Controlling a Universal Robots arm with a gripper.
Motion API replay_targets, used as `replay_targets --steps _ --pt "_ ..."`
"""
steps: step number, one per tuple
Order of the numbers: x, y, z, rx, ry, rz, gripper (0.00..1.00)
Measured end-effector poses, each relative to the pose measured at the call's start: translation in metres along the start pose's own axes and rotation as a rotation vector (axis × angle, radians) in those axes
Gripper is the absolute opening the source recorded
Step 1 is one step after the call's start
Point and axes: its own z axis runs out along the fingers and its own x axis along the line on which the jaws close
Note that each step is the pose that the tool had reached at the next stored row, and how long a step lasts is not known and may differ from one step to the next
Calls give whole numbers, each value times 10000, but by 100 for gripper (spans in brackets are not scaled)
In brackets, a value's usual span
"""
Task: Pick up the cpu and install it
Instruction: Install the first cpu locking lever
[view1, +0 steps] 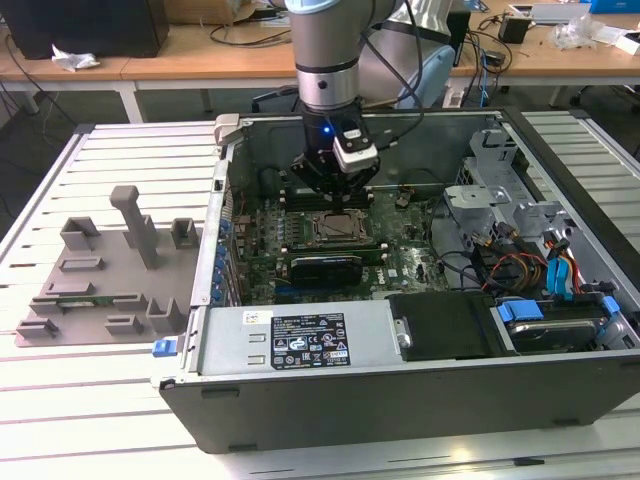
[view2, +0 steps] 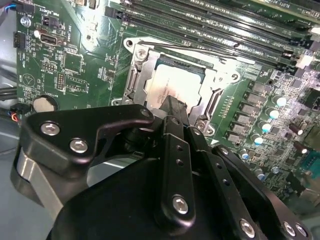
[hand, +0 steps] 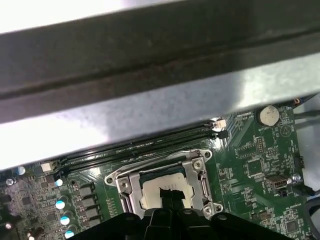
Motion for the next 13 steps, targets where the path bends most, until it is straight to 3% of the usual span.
replay_targets --steps 6,9,10,13 --pt "-19 -6 -115 -1 2 -1 11" --pt "-36 -16 -255 2 1 -1 11" --pt "-38 -15 -259 32 -7 -6 11" --pt "-43 -24 -264 240 -47 -28 11"
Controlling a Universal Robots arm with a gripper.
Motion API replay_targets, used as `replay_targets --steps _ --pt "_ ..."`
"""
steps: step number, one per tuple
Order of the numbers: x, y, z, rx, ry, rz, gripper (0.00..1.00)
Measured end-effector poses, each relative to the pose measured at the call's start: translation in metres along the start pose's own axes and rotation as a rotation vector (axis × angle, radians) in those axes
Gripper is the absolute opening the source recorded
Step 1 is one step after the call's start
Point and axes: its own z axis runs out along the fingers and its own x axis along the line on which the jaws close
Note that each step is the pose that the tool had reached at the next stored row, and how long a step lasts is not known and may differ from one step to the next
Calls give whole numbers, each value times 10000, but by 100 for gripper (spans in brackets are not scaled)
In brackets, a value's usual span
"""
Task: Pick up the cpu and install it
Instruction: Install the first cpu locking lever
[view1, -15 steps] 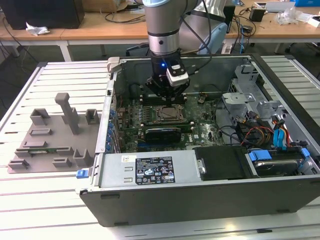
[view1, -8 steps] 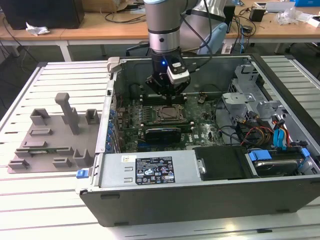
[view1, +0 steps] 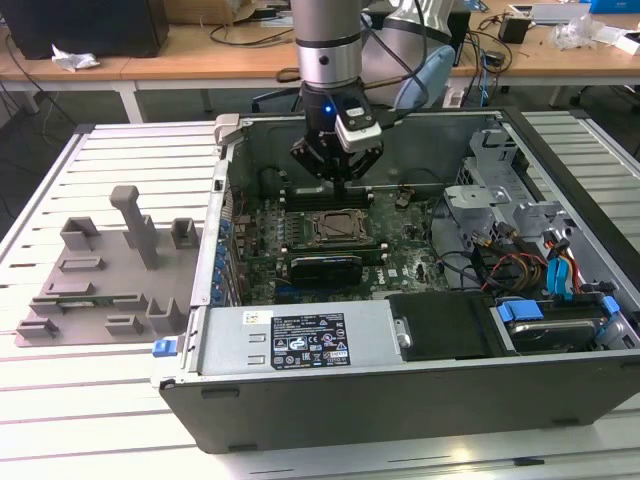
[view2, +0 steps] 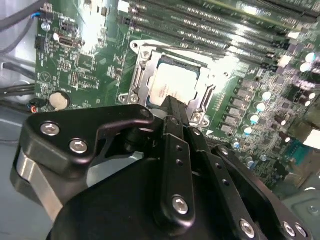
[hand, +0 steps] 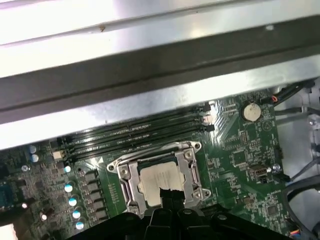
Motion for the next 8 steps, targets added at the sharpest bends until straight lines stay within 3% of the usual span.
replay_targets --steps 4,8 --pt "-19 -67 8 203 -40 -20 11" --pt "-37 -141 18 232 -43 -24 11"
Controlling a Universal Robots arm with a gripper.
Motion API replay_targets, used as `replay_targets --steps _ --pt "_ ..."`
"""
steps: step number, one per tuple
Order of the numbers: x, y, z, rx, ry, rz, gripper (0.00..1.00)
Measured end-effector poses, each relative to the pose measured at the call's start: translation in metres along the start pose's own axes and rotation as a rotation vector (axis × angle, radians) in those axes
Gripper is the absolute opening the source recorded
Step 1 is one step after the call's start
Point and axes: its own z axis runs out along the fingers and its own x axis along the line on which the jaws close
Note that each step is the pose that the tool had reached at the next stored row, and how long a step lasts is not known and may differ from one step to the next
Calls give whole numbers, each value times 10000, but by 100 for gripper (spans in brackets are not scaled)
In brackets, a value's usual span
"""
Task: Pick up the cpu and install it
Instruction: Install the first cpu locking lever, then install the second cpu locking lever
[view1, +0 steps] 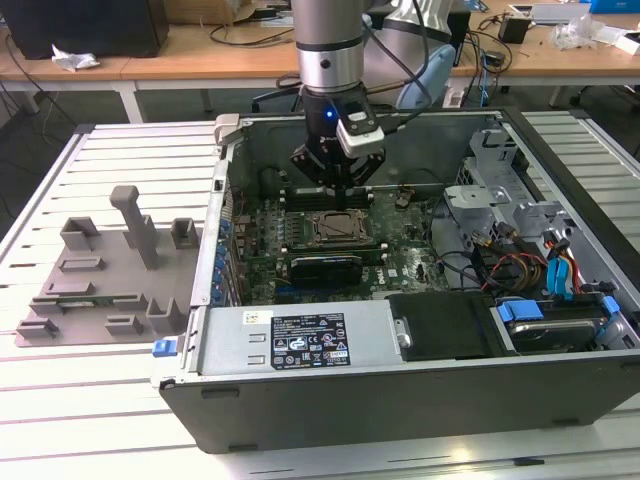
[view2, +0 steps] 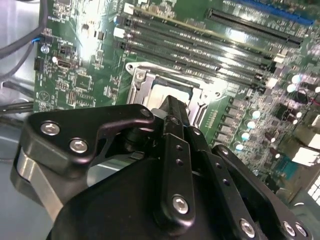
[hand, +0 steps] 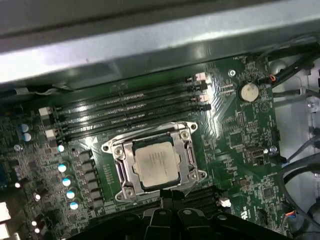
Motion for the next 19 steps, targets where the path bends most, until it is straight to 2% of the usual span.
replay_targets --steps 3,6,19 --pt "-5 -21 5 -11 -4 -89 11" --pt "-5 -22 4 -84 -35 -404 11" --pt "-5 -23 0 -89 -38 -436 11"
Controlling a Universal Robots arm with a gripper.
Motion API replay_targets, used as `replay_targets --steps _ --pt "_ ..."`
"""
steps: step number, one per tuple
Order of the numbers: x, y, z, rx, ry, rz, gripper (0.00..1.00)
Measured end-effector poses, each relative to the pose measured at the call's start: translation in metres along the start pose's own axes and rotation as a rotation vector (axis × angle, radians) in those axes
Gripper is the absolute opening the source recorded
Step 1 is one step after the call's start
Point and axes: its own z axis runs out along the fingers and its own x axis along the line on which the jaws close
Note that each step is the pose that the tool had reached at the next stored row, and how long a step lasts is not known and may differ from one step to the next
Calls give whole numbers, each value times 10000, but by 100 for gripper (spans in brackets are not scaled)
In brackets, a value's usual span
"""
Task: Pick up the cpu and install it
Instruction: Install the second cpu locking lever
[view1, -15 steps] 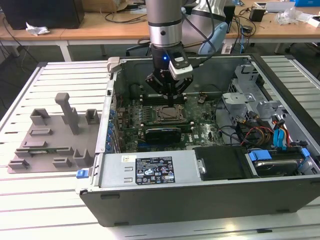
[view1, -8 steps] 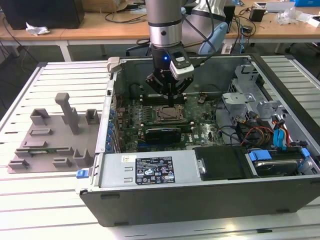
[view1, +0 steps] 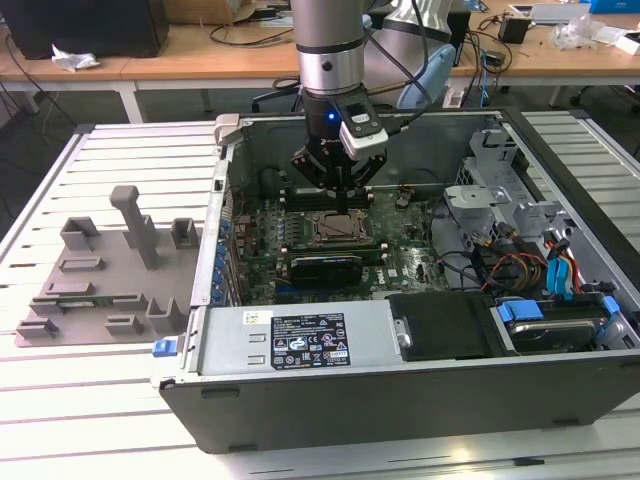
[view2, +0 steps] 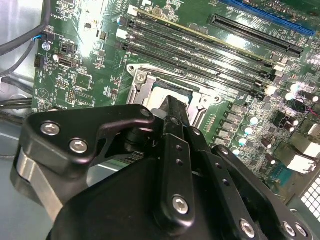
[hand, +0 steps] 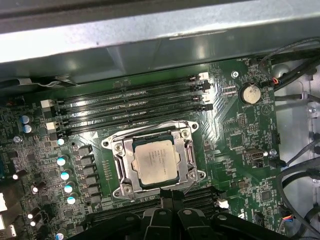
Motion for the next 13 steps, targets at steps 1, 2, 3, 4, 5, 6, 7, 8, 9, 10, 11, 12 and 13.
replay_targets --steps 1,2,3,4,5,6,7,8,9,10,11,12,13 --pt "-1 -1 -5 1 0 0 11" --pt "-1 -1 -10 0 0 0 11" --pt "-4 -4 -35 2 0 0 11" --pt "-6 -8 -44 -1 -1 1 11" --pt "-8 -17 -43 0 -1 0 11" --pt "-11 -31 -42 0 0 0 11" --pt "-20 -82 -35 1 0 0 11" --pt "-27 -122 -29 -1 0 1 11" --pt "-35 -163 -24 -1 0 1 11" --pt "-40 -191 -20 -3 0 1 11" --pt "-44 -213 -16 -19 3 1 11" --pt "-46 -226 -13 -52 10 4 11" --pt "-48 -241 -8 -80 15 8 11"
